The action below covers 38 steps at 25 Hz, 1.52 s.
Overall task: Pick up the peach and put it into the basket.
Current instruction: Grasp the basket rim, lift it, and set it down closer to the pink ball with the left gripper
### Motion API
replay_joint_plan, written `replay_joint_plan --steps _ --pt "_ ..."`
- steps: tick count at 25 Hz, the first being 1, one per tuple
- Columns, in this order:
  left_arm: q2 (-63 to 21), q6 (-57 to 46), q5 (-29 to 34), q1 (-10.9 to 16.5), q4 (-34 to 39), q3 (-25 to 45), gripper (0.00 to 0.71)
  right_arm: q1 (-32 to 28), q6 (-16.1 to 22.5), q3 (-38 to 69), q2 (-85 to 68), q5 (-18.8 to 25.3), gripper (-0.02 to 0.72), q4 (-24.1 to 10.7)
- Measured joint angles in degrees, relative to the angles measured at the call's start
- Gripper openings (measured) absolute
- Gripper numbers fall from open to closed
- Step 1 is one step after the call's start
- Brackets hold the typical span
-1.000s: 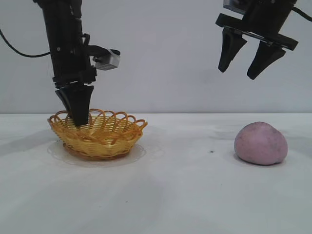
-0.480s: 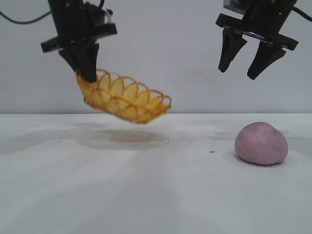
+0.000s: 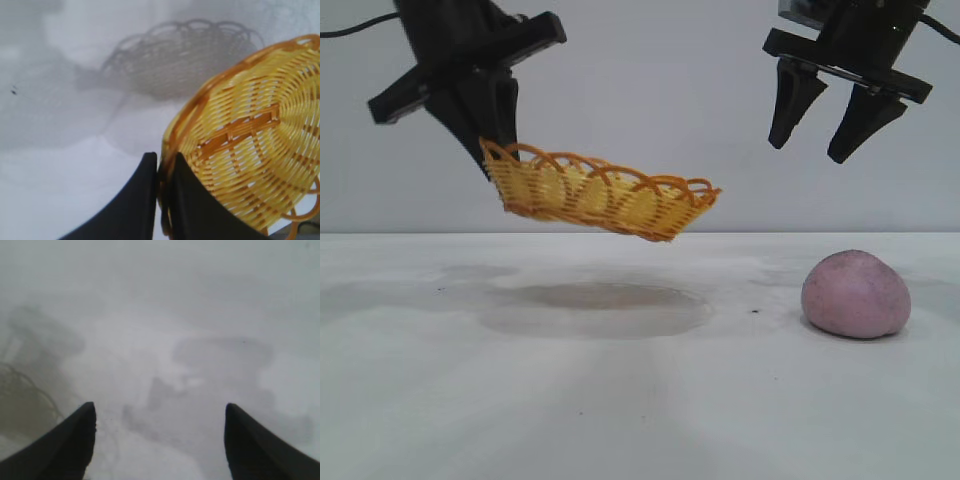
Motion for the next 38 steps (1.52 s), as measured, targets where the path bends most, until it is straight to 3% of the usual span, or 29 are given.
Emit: replay_joint_plan --steps 5,8,22,23,25,33,38 --pt "-1.23 4.05 -9.57 -0.96 -8.53 10.41 0.000 0.00 0.00 0.00 0.00 0.00 0.467 0.00" --pt "-1.23 5.02 -13.39 -0.95 -9.77 13.24 0.000 0.00 0.00 0.00 0.00 -0.11 0.467 0.00" --pt "1.43 5.92 -16.12 -0.95 -10.60 14.46 0.000 0.00 0.00 0.00 0.00 -0.45 0.467 0.00" --pt "1.43 5.92 -16.20 -0.95 -10.69 14.46 0.067 0.00 0.00 0.00 0.00 -0.45 0.467 0.00" --pt "1.43 5.92 -16.20 -0.95 -10.82 14.46 0.067 0.00 0.00 0.00 0.00 -0.45 0.467 0.00" --pt "1.43 5.92 -15.89 -0.95 -11.00 14.46 0.428 0.00 0.00 0.00 0.00 -0.45 0.467 0.00" --pt "0.90 5.92 -13.15 -0.95 -10.61 14.46 0.438 0.00 0.00 0.00 0.00 -0.34 0.467 0.00"
